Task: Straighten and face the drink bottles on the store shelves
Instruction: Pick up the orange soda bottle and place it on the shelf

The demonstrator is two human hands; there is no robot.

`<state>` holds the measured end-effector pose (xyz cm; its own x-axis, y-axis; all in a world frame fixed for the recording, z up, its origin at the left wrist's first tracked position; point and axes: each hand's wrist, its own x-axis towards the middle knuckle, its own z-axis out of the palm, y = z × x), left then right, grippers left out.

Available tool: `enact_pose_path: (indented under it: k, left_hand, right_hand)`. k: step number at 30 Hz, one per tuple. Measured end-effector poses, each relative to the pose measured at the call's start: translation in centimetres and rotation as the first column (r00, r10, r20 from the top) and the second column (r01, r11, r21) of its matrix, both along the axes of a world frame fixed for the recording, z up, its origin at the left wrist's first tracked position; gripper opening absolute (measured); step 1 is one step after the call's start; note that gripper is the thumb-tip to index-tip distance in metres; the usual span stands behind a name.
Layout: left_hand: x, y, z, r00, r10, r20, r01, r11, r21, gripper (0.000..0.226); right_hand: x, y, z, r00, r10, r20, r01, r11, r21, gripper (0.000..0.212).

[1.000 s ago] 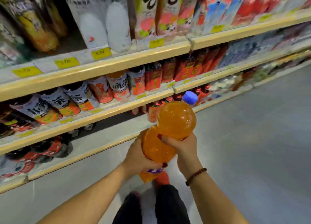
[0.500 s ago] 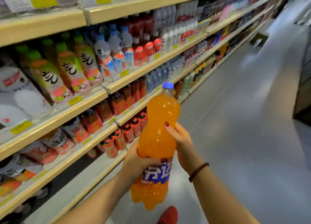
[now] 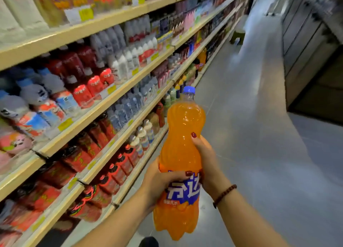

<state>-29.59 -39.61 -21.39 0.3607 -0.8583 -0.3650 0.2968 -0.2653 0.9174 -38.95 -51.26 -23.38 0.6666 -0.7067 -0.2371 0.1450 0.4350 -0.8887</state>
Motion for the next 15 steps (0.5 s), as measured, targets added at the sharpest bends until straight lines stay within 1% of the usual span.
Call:
enact_pose_path:
  k: [5, 8, 10, 13, 15]
  left_hand:
    - [1.2, -7.8, -1.2, 0.997, -0.081, -0.005, 0.081, 0.997, 0.014, 0.076]
    - [2.7, -13.8, -2.4, 0.989, -0.146, 0.009, 0.146, 0.989, 0.015, 0.066]
    - [3.9, -18.1, -3.2, 0.984, -0.176, 0.013, 0.176, 0.984, 0.013, 0.062]
    - [5.8, -24.5, -3.2, 0.979, -0.204, 0.018, 0.204, 0.978, 0.037, 0.069]
    - [7.0, -28.8, -2.6, 0.972, -0.236, 0.014, 0.235, 0.971, 0.046, 0.081]
  right_hand:
    - [-0.1, -6.8, -0.9, 0.995, -0.1, -0.012, 0.101, 0.993, 0.062, 0.053]
    - [0.7, -12.0, -1.2, 0.989, -0.145, -0.011, 0.145, 0.988, 0.047, 0.047]
    - [1.5, -15.8, -1.2, 0.983, -0.184, -0.017, 0.184, 0.982, 0.047, 0.047]
    - [3.1, -21.6, -0.8, 0.972, -0.235, -0.03, 0.236, 0.971, 0.039, 0.049]
    - [4.0, -25.3, -0.2, 0.961, -0.275, -0.036, 0.276, 0.961, 0.023, 0.051]
